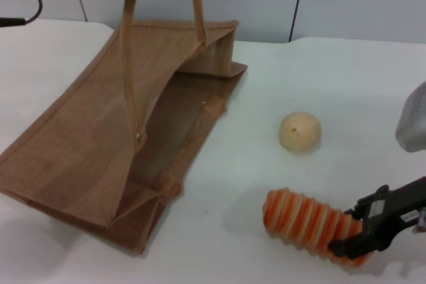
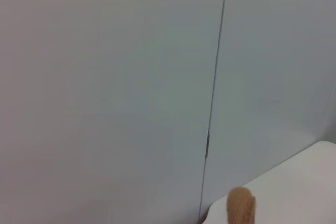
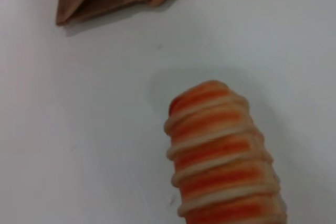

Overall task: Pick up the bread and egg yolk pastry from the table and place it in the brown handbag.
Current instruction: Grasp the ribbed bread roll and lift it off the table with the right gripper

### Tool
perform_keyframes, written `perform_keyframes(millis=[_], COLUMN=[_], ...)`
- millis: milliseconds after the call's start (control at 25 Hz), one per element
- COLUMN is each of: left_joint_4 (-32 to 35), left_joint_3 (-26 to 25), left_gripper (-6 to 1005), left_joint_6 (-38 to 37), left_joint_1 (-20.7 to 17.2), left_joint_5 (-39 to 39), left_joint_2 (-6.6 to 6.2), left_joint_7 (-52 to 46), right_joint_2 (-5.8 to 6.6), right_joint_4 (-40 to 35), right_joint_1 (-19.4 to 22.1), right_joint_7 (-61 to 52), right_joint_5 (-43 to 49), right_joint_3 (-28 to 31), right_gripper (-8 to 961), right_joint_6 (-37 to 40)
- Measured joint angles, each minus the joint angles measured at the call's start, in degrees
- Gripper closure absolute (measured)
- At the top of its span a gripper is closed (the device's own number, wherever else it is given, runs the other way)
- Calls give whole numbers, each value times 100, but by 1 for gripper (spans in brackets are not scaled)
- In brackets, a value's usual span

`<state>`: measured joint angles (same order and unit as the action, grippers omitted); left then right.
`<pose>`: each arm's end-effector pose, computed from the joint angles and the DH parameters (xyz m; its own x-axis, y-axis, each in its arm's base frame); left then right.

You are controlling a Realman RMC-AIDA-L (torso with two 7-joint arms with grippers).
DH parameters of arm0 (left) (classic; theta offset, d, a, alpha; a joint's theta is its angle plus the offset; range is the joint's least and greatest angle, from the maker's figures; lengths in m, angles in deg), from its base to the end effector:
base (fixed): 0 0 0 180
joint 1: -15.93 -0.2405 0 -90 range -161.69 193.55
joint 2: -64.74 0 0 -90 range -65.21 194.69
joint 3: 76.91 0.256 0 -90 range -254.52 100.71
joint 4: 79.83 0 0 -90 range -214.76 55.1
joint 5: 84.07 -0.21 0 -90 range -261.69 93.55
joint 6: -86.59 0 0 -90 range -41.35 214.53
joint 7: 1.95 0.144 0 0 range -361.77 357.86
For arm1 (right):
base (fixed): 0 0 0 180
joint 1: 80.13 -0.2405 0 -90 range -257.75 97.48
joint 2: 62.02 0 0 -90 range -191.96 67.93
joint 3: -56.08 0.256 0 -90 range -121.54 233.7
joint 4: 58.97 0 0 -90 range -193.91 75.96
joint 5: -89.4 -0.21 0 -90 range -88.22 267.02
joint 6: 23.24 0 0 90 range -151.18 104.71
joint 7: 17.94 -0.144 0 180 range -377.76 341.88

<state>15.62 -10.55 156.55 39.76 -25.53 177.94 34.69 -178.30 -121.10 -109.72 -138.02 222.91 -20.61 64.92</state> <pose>-0.1371 0.3764 0.1221 0.7996 0.3700 0.4731 0.5924 -0.6155 -0.5198 0.2390 0.3238 -0.0175 0.8334 -0.5111 0.2103 -0.4944 -0.8595 -0.1295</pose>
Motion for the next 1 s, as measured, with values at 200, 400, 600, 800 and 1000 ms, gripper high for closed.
perform_keyframes(millis=[200,400,600,800,1000], left_joint_4=[0,0,-2,1,57], left_joint_3=[0,0,1,2,9], left_gripper=[883,883,883,883,883], left_joint_6=[0,0,0,0,9], left_joint_1=[2,-2,1,5,30], left_joint_5=[0,-1,-1,-1,-1], left_joint_2=[0,-5,-14,-17,-38], left_joint_7=[14,12,0,9,8], right_joint_2=[7,14,27,23,21], right_joint_4=[212,168,146,96,168], right_joint_1=[-134,-154,-218,-281,-448], right_joint_7=[-2,-24,-49,-48,-2], right_joint_5=[5,5,4,5,100], right_joint_3=[-1,25,89,118,78], right_gripper=[225,227,285,311,316], right_joint_6=[28,46,172,333,347])
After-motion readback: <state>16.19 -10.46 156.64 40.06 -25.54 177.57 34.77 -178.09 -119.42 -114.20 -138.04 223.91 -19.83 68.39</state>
